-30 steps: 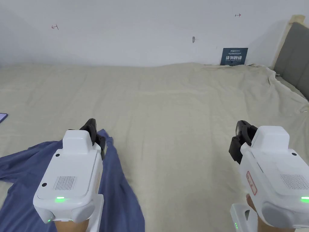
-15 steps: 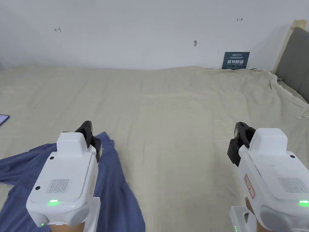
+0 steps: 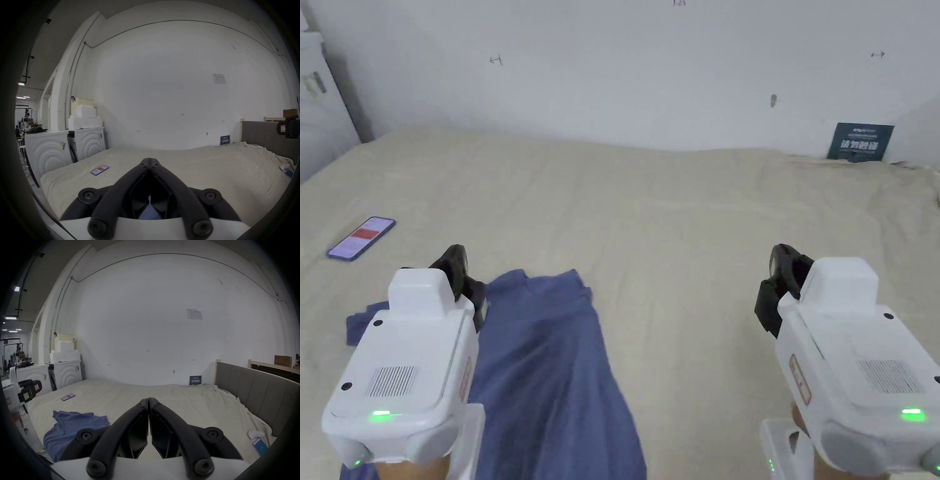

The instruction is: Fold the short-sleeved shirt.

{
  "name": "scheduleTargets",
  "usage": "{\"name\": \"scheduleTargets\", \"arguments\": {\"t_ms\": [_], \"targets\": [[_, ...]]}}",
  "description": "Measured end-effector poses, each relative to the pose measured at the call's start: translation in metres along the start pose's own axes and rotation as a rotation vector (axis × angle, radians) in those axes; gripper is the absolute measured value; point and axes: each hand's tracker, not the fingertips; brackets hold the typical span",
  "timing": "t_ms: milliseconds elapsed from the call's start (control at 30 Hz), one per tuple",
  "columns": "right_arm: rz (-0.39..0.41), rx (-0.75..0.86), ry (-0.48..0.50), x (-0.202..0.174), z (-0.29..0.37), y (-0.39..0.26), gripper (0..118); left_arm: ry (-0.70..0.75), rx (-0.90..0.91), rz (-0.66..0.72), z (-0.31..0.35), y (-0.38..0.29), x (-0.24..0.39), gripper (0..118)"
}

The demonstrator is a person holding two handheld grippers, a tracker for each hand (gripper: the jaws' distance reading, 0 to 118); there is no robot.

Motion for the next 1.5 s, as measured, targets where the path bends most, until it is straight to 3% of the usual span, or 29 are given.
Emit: {"name": "scheduleTargets", "arguments": {"t_ms": [600,833,1067,1300,1367,1433,1500], "targets": [[-0.008,-0.002,0.229,-0.097,-0.026,0.000,0,0.247,-0.033,-0.048,0.047,-0.005,-0.121,0],[0.010,-0.012,0.248,-0.103,-0.027,-0.001,0,0.264,-0.066,-0.052,0.049,-0.012,-0.133,0],[0.018,-0.029,0.219,-0.089,-0.026,-0.005,0,0.160,-0.216,-0.054,0.013,-0.024,-0.118,0],[0.023,-0.043,0.160,-0.065,-0.025,-0.009,0,-0.001,-0.534,-0.016,-0.052,-0.059,-0.088,18],[0.024,-0.051,0.142,-0.057,-0.026,-0.012,0,-0.037,-0.624,0.055,-0.070,-0.074,-0.082,35],[0.029,-0.058,0.120,-0.049,-0.026,-0.014,0,-0.056,-0.703,0.108,-0.085,-0.088,-0.074,65],[0.029,-0.067,0.096,-0.039,-0.025,-0.016,0,-0.080,-0.802,0.129,-0.101,-0.105,-0.065,82]]}}
